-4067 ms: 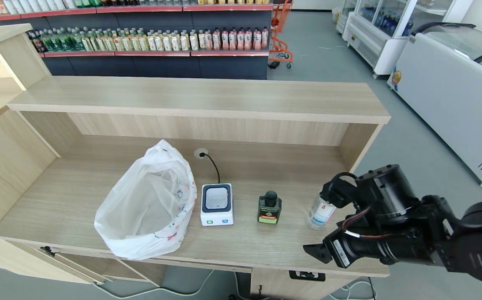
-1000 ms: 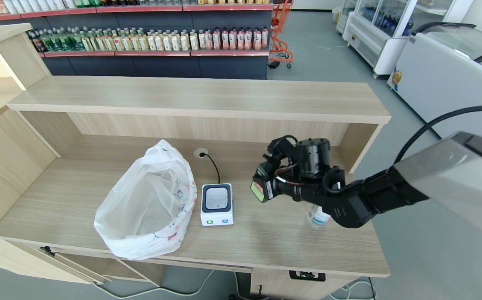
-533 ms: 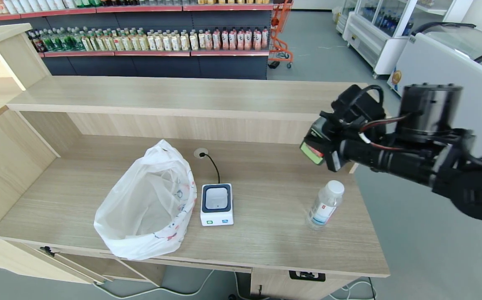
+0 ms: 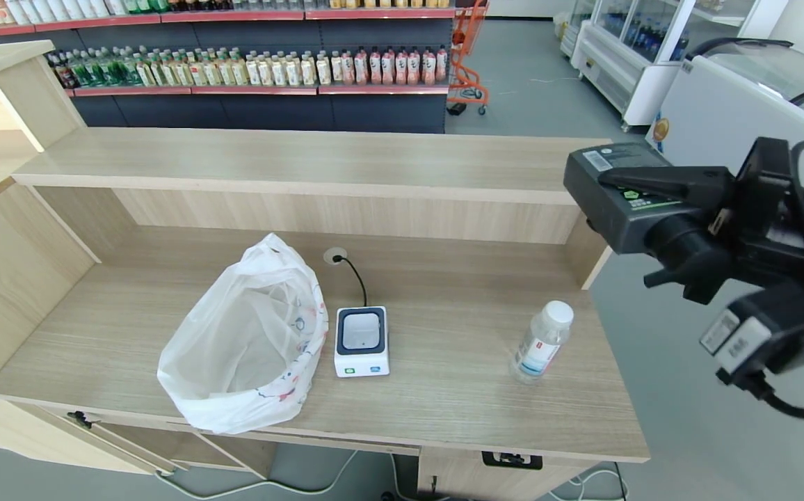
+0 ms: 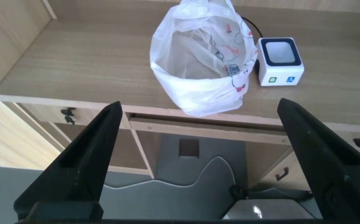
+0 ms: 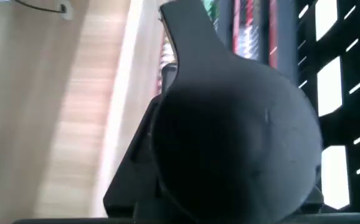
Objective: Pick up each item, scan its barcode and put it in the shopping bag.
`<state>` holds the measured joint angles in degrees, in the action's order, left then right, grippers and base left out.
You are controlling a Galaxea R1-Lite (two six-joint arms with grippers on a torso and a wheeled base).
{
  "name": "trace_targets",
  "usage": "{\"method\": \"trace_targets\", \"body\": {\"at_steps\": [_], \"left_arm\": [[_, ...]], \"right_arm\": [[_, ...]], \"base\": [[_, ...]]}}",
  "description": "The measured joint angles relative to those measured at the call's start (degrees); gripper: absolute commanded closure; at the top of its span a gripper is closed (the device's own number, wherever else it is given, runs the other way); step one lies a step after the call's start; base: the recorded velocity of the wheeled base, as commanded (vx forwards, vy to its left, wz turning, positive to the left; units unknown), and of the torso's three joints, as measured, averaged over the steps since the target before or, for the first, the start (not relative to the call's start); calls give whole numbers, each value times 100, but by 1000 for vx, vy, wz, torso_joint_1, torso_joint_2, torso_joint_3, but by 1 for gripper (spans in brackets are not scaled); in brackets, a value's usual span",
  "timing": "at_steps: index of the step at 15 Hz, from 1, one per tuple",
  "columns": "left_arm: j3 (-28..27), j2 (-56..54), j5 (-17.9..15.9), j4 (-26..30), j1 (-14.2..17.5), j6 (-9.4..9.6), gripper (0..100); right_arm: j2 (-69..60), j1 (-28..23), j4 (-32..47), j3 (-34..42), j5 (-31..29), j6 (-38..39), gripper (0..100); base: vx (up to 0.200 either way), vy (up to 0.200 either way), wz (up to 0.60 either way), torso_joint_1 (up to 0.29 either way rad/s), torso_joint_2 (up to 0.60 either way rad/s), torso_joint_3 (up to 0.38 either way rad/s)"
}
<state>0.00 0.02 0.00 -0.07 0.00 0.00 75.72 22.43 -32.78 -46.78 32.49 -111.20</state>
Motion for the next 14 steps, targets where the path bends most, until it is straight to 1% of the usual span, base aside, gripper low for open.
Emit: {"method": "trace_targets", "body": {"at_steps": [1, 2, 3, 4, 5, 7, 8, 10, 14], "left_arm": [[0, 0, 0, 0, 0, 0, 0], [0, 0, 0, 0, 0, 0, 0], [0, 0, -2, 0, 0, 0, 0], [0, 0, 0, 0, 0, 0, 0], [0, 0, 0, 0, 0, 0, 0], [0, 0, 0, 0, 0, 0, 0], [0, 0, 0, 0, 0, 0, 0], [0, 0, 0, 0, 0, 0, 0], [0, 0, 0, 0, 0, 0, 0]], "right_arm": [[-105, 129, -1, 11, 440, -709, 100], [-193, 328, 0, 52, 733, -1323, 100], [-265, 638, 16, 118, 1053, -1909, 100], [-310, 970, 18, 152, 1314, -2366, 100], [-323, 1235, 21, 160, 1517, -2656, 100], [-282, 1764, 32, 139, 1952, -3024, 100], [-271, 1905, 29, 130, 2042, -3162, 100], [-278, 2024, 40, 183, 2060, -3327, 100], [-363, 2063, 185, 318, 2064, -3382, 100]], "base": [[0, 0, 0, 0, 0, 0], [0, 0, 0, 0, 0, 0], [0, 0, 0, 0, 0, 0], [0, 0, 0, 0, 0, 0], [0, 0, 0, 0, 0, 0], [0, 0, 0, 0, 0, 0], [0, 0, 0, 0, 0, 0], [0, 0, 0, 0, 0, 0], [0, 0, 0, 0, 0, 0]]}}
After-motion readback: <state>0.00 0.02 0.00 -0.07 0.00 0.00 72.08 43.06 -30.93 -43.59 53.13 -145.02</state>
